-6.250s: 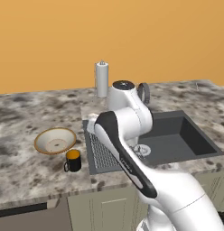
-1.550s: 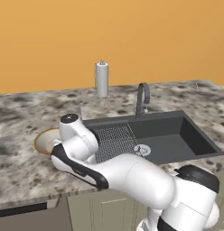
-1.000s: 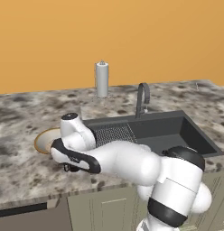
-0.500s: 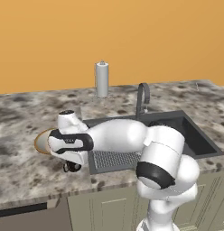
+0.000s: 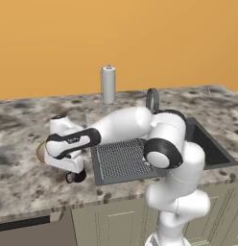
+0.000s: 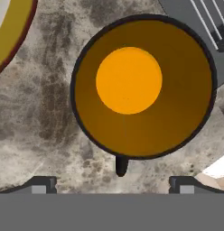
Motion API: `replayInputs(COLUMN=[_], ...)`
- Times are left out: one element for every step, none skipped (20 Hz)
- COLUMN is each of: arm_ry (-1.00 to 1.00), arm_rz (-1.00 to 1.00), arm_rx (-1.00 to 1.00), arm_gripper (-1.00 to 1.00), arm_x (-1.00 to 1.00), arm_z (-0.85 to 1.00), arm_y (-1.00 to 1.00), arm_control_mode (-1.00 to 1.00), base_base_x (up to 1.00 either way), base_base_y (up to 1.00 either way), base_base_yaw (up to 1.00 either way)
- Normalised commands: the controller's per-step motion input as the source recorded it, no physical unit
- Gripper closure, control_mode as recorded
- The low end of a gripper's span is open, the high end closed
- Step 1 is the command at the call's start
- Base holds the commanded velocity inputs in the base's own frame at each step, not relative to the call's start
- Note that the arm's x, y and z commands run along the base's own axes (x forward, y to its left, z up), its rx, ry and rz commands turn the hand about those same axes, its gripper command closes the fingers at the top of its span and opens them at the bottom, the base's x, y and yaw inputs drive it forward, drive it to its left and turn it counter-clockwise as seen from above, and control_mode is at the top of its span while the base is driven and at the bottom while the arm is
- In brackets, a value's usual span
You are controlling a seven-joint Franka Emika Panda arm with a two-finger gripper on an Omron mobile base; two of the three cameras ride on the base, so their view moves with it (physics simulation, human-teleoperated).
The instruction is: Pick the mug and place it in the sink. Pick the bowl and place it in the open cabinet and then close the cabinet.
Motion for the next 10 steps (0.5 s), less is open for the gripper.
replayInputs(arm_ry=[0.00,-0.01,-0.05,-0.12,-0.14,-0.17,-0.19,-0.20,-0.21,-0.20], arm_rz=[0.00,0.00,0.00,0.02,0.06,0.08,0.07,0.06,0.04,0.01], arm_rx=[-0.07,-0.05,-0.04,-0.07,-0.06,-0.07,-0.10,-0.11,-0.13,-0.13], arm_gripper=[-1.00,-1.00,-1.00,-1.00,-1.00,-1.00,-1.00,-1.00,-1.00,-1.00], arm_x=[0.00,0.00,0.00,-0.21,-0.25,-0.30,-0.24,-0.17,-0.06,0.00], arm_z=[-0.22,-0.32,-0.37,-0.37,-0.36,-0.35,-0.24,-0.16,0.00,0.00], arm_y=[0.08,0.00,0.00,-0.06,-0.20,-0.21,-0.19,-0.12,-0.04,0.00], arm_control_mode=[-1.00,-1.00,-1.00,-1.00,-1.00,-1.00,-1.00,-1.00,-1.00,-1.00], base_base_x=[0.00,0.00,0.00,0.00,0.00,0.00,0.00,0.00,0.00,0.00], base_base_y=[0.00,0.00,0.00,0.00,0.00,0.00,0.00,0.00,0.00,0.00], base_base_yaw=[0.00,0.00,0.00,0.00,0.00,0.00,0.00,0.00,0.00,0.00])
